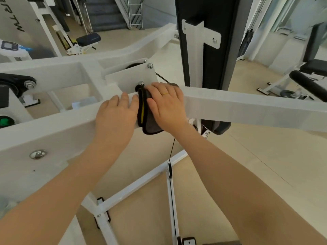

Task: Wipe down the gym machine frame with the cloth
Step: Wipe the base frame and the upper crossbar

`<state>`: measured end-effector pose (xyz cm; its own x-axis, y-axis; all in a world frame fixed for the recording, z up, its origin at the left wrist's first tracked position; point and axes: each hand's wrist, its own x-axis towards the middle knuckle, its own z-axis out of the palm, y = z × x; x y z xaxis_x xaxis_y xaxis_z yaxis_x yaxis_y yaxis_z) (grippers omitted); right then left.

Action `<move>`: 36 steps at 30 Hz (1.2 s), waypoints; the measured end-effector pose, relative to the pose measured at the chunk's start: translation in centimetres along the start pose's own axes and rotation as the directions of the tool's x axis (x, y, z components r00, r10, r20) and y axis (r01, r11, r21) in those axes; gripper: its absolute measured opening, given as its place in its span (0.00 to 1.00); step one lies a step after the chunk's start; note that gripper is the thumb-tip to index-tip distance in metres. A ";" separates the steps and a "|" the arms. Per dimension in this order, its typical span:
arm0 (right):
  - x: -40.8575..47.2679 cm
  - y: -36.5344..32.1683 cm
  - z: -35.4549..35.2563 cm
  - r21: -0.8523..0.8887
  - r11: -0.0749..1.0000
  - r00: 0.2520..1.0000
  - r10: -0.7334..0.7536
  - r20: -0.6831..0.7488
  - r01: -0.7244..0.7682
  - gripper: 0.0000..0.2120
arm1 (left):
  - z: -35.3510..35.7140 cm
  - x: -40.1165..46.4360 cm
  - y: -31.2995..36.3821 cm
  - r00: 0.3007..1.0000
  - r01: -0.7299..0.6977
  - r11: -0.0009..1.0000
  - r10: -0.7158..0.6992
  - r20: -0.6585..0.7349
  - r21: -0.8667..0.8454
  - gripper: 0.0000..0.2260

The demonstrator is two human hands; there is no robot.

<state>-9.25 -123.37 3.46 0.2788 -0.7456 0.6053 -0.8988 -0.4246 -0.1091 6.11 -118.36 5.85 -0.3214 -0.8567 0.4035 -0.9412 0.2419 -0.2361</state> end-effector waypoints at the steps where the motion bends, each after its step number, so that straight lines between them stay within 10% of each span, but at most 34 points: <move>1: -0.6 0.8 0.0 -0.033 0.999 1.000 -0.011 0.015 0.011 0.22 | -0.1 0.0 -0.3 1.000 -0.007 1.000 0.007 0.004 -0.018 0.24; 7: -2.5 3.7 -0.6 -0.184 0.937 0.955 0.294 -0.040 -0.296 0.26 | -3.0 -0.9 -3.4 0.993 0.019 0.955 0.015 0.114 -0.295 0.16; 17: -3.1 -13.7 1.7 0.518 0.806 0.949 0.313 0.040 -0.288 0.27 | -4.2 -4.3 -7.0 0.994 -0.039 0.957 0.067 0.088 -0.288 0.20; 29: -1.2 -5.4 1.1 0.171 0.851 0.861 0.508 -0.025 -0.497 0.33 | -3.7 -4.4 -7.7 0.983 -0.006 0.960 0.057 0.174 -0.281 0.24; 36: -1.4 -10.1 0.2 0.156 0.987 0.999 -0.034 -0.026 0.038 0.24 | -4.0 -4.3 -7.5 0.991 0.010 0.942 0.035 0.129 -0.336 0.22</move>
<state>-0.45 -118.12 3.53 0.3003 -0.7170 0.6290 -0.8236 -0.5276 -0.2082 14.14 -114.64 9.37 -0.3383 -0.8990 0.2780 -0.9248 0.3723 0.0786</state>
